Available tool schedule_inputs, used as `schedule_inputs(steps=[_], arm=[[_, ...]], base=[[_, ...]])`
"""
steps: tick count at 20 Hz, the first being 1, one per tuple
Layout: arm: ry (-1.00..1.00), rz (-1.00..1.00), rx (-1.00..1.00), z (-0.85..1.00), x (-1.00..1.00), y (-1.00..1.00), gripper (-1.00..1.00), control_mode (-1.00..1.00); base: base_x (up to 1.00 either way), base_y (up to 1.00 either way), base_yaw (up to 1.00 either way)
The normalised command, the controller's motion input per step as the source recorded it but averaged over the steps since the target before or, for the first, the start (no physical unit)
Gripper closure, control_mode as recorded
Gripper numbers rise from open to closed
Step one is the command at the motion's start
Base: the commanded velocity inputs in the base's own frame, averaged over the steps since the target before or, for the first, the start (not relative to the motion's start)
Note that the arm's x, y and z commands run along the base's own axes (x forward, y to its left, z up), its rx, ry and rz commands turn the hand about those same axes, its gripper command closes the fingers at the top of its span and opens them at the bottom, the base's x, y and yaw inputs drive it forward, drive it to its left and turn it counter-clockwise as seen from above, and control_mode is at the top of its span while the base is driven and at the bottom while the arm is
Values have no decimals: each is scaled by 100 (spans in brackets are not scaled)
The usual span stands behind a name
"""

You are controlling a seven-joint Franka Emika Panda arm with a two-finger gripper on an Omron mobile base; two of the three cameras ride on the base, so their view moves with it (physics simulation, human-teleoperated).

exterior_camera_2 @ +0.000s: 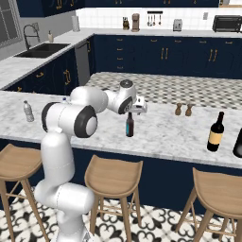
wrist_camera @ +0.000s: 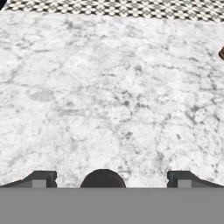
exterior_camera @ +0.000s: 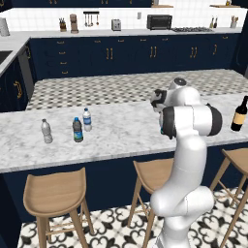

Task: Move the plastic bottles in the middle to the plastics group, and the glass bottles in the middle to the glass group.

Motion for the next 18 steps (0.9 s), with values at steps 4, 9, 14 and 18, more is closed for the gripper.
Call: schedule_inputs(steps=[4,9,14,18], arm=[[0,0,3,-13,6,8,100,-100],[0,0,1,-23,2,0,100,-100],[0,0,7,0,-5,-24,100,-100],[-7,-1,7,42,-28,-61,100,-100]], base=[[0,0,0],[0,0,0],[0,0,0],[0,0,0]])
